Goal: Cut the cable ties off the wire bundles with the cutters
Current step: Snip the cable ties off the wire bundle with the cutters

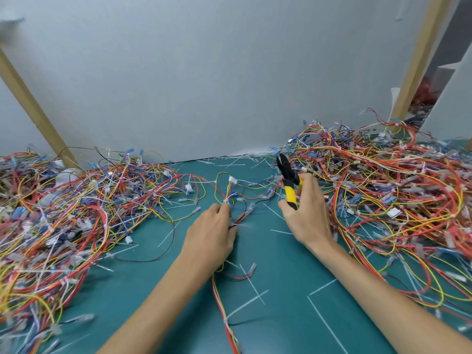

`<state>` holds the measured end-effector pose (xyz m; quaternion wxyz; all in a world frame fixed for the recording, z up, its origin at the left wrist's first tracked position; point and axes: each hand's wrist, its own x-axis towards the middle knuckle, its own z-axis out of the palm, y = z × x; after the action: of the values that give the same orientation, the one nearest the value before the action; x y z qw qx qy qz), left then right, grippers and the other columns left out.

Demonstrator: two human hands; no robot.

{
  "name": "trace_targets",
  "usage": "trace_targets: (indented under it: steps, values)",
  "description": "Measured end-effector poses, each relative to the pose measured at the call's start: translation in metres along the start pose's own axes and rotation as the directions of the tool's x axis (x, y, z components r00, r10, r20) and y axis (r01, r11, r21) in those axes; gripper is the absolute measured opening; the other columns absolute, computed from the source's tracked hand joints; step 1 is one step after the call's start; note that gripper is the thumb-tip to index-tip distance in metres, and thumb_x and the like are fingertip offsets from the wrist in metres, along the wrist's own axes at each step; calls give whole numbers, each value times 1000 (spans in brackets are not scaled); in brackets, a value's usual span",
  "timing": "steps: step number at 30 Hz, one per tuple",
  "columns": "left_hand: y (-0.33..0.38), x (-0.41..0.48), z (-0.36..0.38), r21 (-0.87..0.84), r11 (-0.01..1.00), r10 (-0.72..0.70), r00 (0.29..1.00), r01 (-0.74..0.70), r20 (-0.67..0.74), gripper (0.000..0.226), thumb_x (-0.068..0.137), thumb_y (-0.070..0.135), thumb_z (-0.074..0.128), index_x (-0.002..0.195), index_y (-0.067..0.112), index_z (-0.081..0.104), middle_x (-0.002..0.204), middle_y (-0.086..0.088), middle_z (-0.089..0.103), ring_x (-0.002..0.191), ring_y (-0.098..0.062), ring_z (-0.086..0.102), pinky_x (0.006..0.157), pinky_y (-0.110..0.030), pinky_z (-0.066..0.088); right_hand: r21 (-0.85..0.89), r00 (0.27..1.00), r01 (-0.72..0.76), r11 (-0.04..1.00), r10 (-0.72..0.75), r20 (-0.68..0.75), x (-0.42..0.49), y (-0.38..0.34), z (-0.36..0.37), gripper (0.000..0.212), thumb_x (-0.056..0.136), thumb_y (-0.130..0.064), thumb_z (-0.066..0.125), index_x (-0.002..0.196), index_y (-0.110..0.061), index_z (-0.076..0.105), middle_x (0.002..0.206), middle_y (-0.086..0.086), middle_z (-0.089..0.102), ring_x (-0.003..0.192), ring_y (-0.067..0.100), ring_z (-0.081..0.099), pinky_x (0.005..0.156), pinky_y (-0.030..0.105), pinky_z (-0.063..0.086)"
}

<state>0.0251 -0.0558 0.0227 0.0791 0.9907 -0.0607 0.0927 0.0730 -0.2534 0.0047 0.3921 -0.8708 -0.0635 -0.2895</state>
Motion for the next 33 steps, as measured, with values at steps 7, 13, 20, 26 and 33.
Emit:
trace_targets:
  steps: [7,13,20,26,33]
  values:
    - [-15,3,1,-67,998,18,1000,-18,1,26,84,1,47,109,8,49,116,-8,45,101,-35,53,83,-46,45,-31,998,27,999,-25,65,-4,-2,0,43,72,-33,58,108,-17,42,95,-4,43,90,19,42,77,33,33]
    - [-21,6,6,-166,984,37,992,-58,-123,8,88,4,56,96,8,54,115,-6,39,78,-31,55,72,-42,46,-21,995,40,999,-38,90,-4,-1,0,46,74,-31,64,114,-19,43,100,-6,45,94,18,44,79,32,33]
    - [-38,15,5,-383,923,-25,992,-26,-126,7,87,16,69,94,15,69,109,-1,45,63,-10,63,79,-29,51,-17,993,42,999,-40,111,-5,1,3,50,75,-30,69,117,-24,43,103,-8,47,98,17,47,82,33,37]
    - [-20,15,20,6,999,32,998,-31,-61,27,89,-6,41,109,12,43,125,-5,21,70,-23,34,66,-38,44,43,993,13,999,-18,115,-3,1,2,43,73,-30,65,111,-21,46,97,-5,49,94,20,49,84,42,46]
    - [-22,15,25,142,989,-34,993,50,-116,20,105,32,31,108,14,39,118,-8,35,92,-28,53,64,-33,33,51,994,32,998,-37,101,-3,2,2,37,73,-30,65,103,-27,43,88,-5,48,85,19,46,71,34,38]
